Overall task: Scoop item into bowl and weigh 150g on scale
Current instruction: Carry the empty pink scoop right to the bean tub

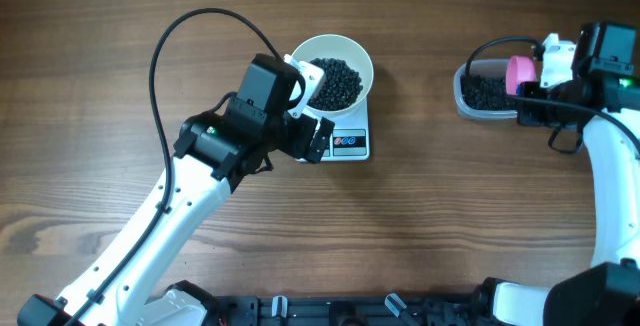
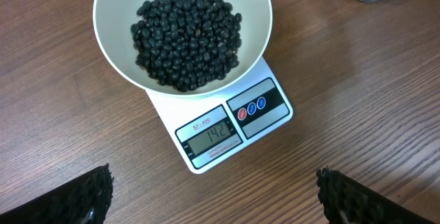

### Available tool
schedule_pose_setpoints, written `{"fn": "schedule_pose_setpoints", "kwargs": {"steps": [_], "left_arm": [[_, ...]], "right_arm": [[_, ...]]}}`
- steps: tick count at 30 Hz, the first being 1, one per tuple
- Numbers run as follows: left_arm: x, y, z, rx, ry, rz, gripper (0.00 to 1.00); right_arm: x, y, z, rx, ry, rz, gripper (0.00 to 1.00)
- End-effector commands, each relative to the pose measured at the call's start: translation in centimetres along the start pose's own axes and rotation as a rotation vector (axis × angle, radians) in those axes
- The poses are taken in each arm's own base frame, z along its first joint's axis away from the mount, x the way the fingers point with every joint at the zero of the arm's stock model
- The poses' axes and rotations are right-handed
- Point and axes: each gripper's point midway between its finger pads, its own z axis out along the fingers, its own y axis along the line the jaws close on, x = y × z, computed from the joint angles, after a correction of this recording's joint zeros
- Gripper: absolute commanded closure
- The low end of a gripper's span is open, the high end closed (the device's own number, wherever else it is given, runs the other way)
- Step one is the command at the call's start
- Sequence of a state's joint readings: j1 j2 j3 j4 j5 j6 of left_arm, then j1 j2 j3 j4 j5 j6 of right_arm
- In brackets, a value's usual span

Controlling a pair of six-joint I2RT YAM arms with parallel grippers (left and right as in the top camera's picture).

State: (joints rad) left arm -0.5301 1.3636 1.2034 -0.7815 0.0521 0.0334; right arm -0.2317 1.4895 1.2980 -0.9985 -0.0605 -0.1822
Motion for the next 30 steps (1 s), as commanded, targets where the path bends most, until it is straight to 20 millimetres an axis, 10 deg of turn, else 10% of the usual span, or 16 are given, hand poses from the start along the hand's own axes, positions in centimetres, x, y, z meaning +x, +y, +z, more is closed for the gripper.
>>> {"fn": "schedule_pose_setpoints", "kwargs": {"steps": [1,9,15,30], "left_arm": [[0.4,-0.4,0.3,0.017,0.014,0.018,0.00],[0.4,-0.4,0.3,0.017,0.014,0.018,0.00],[0.4,-0.4,0.4,0.017,0.014,0.018,0.00],[0.4,-0.4,0.4,0.017,0.014,0.018,0.00]], "right_arm": [[0.4,-0.8,1.2,0.039,0.049,-0.029,0.96],[1.6,0.7,4.7,-0.070,0.151,-0.050,0.96],[1.1,3.9,4.9,-0.255,0.126,-0.054,0.96],[1.5,4.0,4.6,-0.302,0.126,-0.073,0.96]]}}
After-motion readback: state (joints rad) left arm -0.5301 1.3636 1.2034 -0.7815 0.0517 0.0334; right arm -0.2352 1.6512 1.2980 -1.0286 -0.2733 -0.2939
